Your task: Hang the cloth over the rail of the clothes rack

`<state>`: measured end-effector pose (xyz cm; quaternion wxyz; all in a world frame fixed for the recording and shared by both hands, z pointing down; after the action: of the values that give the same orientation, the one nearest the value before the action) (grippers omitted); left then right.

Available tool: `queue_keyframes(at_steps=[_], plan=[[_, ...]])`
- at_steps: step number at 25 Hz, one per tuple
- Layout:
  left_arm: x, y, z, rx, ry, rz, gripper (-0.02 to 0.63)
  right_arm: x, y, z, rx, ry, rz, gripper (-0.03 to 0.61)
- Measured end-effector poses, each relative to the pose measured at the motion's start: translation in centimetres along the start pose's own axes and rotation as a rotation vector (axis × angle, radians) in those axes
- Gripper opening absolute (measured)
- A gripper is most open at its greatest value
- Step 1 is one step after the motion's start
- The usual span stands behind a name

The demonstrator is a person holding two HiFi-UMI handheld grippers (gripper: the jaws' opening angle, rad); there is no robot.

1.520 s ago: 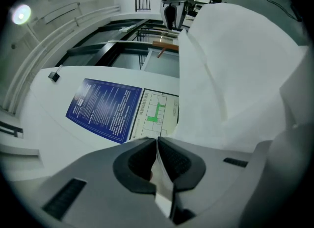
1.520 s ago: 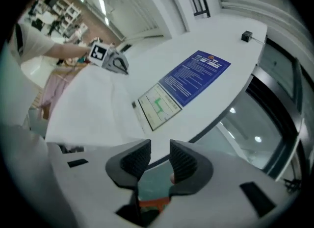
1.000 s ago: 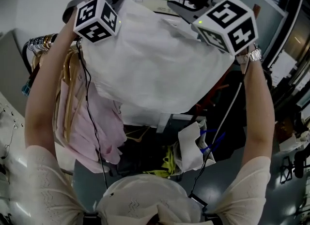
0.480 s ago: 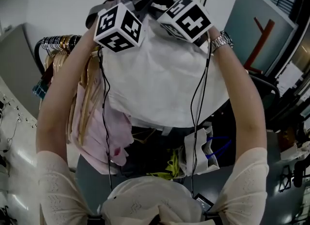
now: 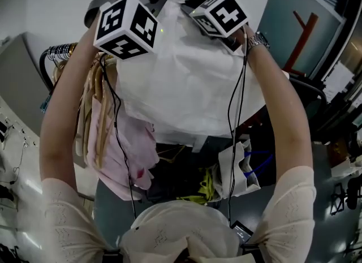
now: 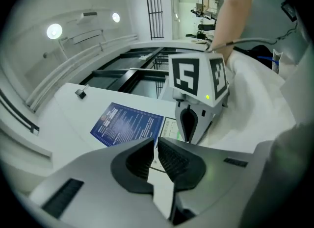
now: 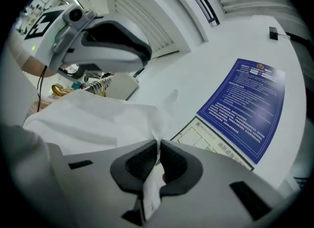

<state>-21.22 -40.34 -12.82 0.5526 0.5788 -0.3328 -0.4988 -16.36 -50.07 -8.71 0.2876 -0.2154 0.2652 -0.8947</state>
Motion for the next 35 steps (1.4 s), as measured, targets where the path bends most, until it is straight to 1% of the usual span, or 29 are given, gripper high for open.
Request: queue_keyframes(at_steps=[1, 3, 5, 6, 8, 10, 12, 13, 14, 16, 17, 18, 19, 21, 22, 23, 25, 26, 28, 29, 32, 35], plan=[[-0.9, -0.6, -0.3, -0.012, 0.008, -0.005, 0.020, 0.0, 0.0, 0.0, 0.005, 0.007, -0.006, 0.032], [-2.6, -0.8, -0.6, -0.032, 0.006, 0.021, 0.020, 0.0, -0.5, -0.1, 0.009, 0.022, -0.044, 0.032], [-4.3, 0.2, -1.0, -0.062, 0.004, 0.056, 0.020, 0.1, -1.2, -0.2, 0.018, 0.022, -0.092, 0.036], [-5.1, 0.9, -1.2, -0.082, 0.007, 0.069, 0.020, 0.2, -1.4, -0.2, 0.024, 0.024, -0.099, 0.058], [-6.7, 2.4, -1.4, -0.124, 0.018, 0.084, 0.020, 0.1, -1.1, -0.4, 0.044, 0.054, -0.074, 0.081], [-8.3, 3.9, -1.7, -0.205, 0.049, 0.085, 0.020, -0.3, -0.2, -0.9, 0.070, 0.120, -0.014, 0.084], [-9.9, 5.4, -1.8, -0.316, 0.087, 0.068, 0.020, -1.6, 0.9, -1.9, 0.064, 0.232, 0.083, 0.083], [-10.5, 5.9, -1.7, -0.351, 0.093, 0.044, 0.020, -2.5, 1.3, -2.8, 0.045, 0.311, 0.128, 0.083], [-11.1, 6.2, -1.6, -0.362, 0.093, 0.010, 0.020, -3.6, 1.5, -3.9, 0.024, 0.402, 0.152, 0.083], [-12.3, 6.4, -1.7, -0.347, 0.098, -0.063, 0.020, -6.5, 1.0, -6.0, 0.000, 0.573, 0.130, 0.081], [-13.1, 6.7, -1.9, -0.353, 0.106, -0.091, 0.020, -8.2, 0.2, -6.8, -0.002, 0.637, 0.109, 0.068], [-13.8, 7.0, -2.2, -0.384, 0.119, -0.113, 0.020, -10.2, -0.8, -7.3, -0.003, 0.685, 0.093, 0.033], [-14.5, 7.5, -2.4, -0.444, 0.137, -0.134, 0.018, -12.4, -2.2, -7.6, -0.009, 0.723, 0.079, 0.022], [-15.8, 8.7, -2.8, -0.634, 0.189, -0.184, 0.018, -16.8, -5.7, -7.6, -0.035, 0.788, 0.017, 0.018], [-16.3, 9.4, -3.1, -0.721, 0.218, -0.200, 0.018, -18.7, -7.7, -6.9, -0.043, 0.818, -0.027, 0.018], [-16.9, 10.1, -3.6, -0.779, 0.245, -0.203, 0.018, -20.3, -9.5, -5.9, -0.044, 0.838, -0.053, 0.018], [-17.6, 11.5, -4.7, -0.835, 0.297, -0.195, 0.018, -22.4, -12.4, -3.0, -0.018, 0.839, -0.049, 0.018], [-17.8, 12.3, -5.3, -0.849, 0.318, -0.192, 0.018, -22.8, -13.7, -1.2, 0.018, 0.830, -0.046, 0.018], [-17.9, 14.4, -6.2, -0.884, 0.337, -0.171, 0.017, -22.7, -16.4, 2.7, 0.134, 0.794, -0.044, 0.018], [-17.8, 15.8, -6.6, -0.913, 0.337, -0.143, 0.017, -22.3, -17.9, 4.6, 0.203, 0.768, -0.041, 0.018], [-17.6, 20.9, -7.9, -1.010, 0.325, -0.020, 0.017, -20.3, -21.9, 11.2, 0.369, 0.640, -0.027, 0.018], [-17.3, 26.2, -8.4, -1.068, 0.282, 0.060, 0.017, -18.0, -24.6, 17.5, 0.491, 0.485, 0.011, 0.018]])
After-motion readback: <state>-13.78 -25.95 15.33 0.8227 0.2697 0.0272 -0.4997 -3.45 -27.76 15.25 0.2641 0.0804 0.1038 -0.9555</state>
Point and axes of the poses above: the fingertips, and each gripper's own axes: x forward along the fingers, y to its right, z out of its underside, the point moved 5 cm from there along -x, backward along the fingers, and after that the axes turned 8 degrees about x, right-handed, at the moved point
